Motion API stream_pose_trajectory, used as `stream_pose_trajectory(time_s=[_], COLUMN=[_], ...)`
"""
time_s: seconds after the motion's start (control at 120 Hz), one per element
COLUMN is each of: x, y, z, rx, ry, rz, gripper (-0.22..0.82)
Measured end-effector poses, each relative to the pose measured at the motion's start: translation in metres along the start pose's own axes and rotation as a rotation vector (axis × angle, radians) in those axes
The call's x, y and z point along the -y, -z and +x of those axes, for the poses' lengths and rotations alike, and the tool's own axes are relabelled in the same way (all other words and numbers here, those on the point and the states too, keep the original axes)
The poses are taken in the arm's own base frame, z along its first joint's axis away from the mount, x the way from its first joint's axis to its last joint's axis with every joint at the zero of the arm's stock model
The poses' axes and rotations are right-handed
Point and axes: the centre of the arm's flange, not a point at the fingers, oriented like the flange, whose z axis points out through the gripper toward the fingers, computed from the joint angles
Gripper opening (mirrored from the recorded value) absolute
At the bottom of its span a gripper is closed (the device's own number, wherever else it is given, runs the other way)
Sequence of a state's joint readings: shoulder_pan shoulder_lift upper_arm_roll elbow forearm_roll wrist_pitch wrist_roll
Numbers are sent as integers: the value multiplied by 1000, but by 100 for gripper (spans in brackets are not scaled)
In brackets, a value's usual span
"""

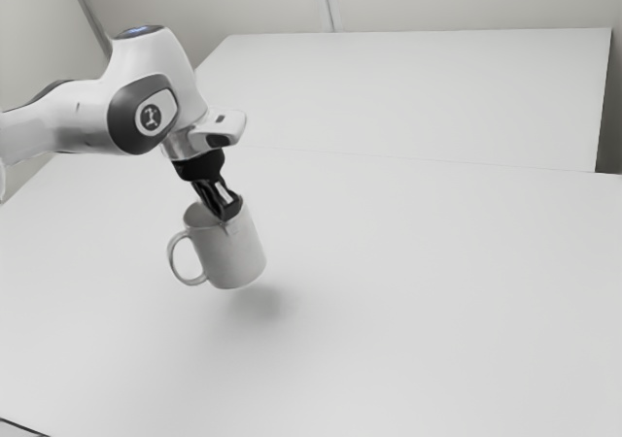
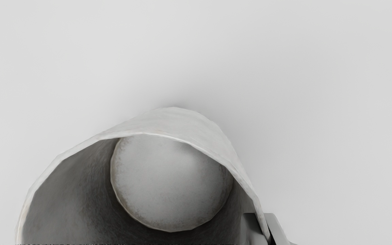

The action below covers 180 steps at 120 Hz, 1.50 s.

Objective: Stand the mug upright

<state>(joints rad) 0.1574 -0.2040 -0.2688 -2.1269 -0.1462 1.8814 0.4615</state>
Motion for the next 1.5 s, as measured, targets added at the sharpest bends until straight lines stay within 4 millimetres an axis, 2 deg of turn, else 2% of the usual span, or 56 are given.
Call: stream_pose_trajectory(time_s=[0.175,0.375,0.6,0.658,0.783,0.867,1.05,1.242,1.35,1.433,1.5], x=[-6,-2,-1,-3,-6,-5,-5,-5,-8,-13,-10], y=[-36,-72,-93,-95,-94,-84,-20,43,68,80,92], z=[-1,-8,-12,-11,-9,-6,15,28,38,40,41], rx=[-11,-56,-94,-105,-131,-154,-184,-136,-96,-74,-66], ry=[61,137,202,210,227,244,287,328,334,335,346], rz=[68,103,116,117,122,124,103,65,48,44,41], gripper=[-18,-18,-18,-12,16,30,48,55,57,58,59])
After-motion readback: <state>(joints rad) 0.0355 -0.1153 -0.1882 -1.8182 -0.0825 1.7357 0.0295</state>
